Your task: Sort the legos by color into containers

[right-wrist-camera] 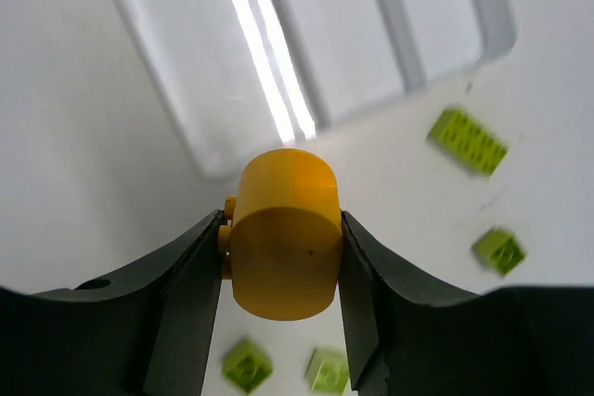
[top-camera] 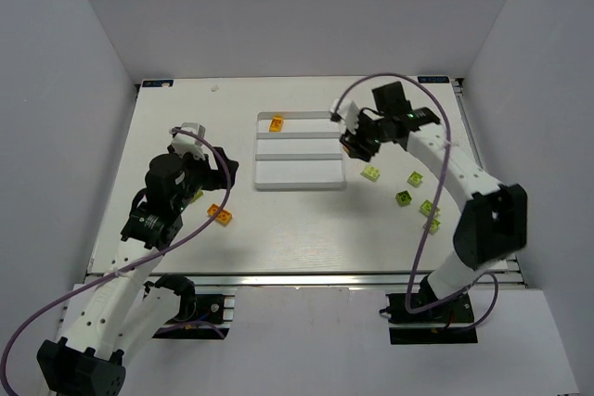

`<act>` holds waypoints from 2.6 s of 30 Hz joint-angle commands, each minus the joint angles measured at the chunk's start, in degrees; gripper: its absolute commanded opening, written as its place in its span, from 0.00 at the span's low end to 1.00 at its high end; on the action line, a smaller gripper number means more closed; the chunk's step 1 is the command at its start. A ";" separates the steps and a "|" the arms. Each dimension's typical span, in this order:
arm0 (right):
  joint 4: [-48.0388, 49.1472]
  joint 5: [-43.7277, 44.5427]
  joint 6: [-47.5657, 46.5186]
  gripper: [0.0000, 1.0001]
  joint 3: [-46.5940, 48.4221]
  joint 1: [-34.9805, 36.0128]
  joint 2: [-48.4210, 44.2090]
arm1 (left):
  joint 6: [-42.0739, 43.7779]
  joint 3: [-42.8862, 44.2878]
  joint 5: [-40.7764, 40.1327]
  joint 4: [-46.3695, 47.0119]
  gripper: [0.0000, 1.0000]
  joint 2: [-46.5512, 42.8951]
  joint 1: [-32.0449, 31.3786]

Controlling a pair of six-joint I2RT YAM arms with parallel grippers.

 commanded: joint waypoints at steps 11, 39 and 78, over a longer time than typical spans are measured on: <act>19.69 5.29 10.43 0.11 41.38 8.43 37.06 | 3.02 -1.61 -0.99 2.06 0.89 -0.70 -0.26; 25.42 6.53 15.43 0.70 38.53 9.93 40.71 | -26.82 1.37 -0.99 -12.08 0.84 3.08 -0.26; 22.42 -20.20 38.90 0.86 -32.32 -2.29 -40.69 | -45.23 4.10 -14.35 -18.68 0.45 39.90 -0.26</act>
